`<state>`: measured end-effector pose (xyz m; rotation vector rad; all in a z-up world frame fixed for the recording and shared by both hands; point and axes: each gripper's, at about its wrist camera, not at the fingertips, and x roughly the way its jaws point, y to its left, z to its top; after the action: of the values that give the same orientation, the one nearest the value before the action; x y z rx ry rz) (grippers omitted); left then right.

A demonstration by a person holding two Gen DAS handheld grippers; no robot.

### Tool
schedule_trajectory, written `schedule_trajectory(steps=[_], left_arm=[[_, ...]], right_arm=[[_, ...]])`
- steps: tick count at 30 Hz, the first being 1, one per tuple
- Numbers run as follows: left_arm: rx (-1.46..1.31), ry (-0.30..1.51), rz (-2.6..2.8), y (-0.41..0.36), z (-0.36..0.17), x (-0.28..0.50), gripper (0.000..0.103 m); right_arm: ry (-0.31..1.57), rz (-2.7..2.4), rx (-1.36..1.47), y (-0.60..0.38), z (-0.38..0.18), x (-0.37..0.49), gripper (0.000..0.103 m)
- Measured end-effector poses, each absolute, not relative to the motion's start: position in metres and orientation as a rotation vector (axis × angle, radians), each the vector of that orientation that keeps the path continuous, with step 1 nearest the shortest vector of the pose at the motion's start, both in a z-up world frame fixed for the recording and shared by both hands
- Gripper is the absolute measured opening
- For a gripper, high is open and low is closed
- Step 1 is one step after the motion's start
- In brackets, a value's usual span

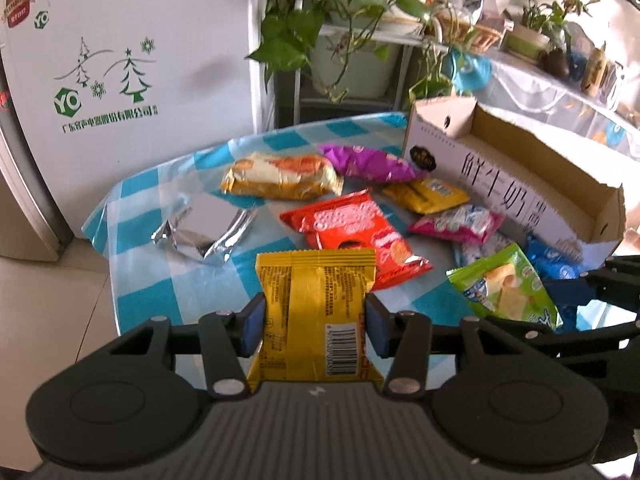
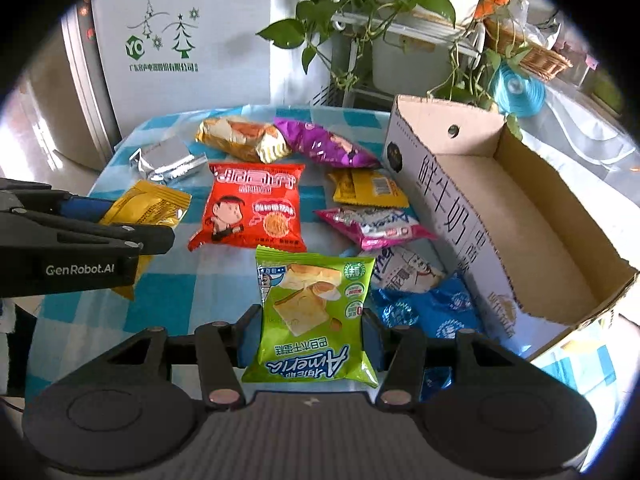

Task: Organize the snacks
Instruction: 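Carry both packets into the cardboard milk box and open both grippers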

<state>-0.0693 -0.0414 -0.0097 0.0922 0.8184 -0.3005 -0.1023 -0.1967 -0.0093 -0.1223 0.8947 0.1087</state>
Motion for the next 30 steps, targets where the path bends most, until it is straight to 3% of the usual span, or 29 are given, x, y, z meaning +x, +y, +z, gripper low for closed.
schedule_trajectory(steps=[17, 30], left_arm=[[-0.008, 0.717, -0.31, -0.056, 0.019, -0.066, 0.05], [-0.063, 0.743, -0.322, -0.075, 0.011, -0.055, 0.05]], right_arm=[[0.784, 0.129, -0.143, -0.228, 0.052, -0.078, 0.058], [0.771, 0.093, -0.064, -0.262, 0.048, -0.048, 0.058]])
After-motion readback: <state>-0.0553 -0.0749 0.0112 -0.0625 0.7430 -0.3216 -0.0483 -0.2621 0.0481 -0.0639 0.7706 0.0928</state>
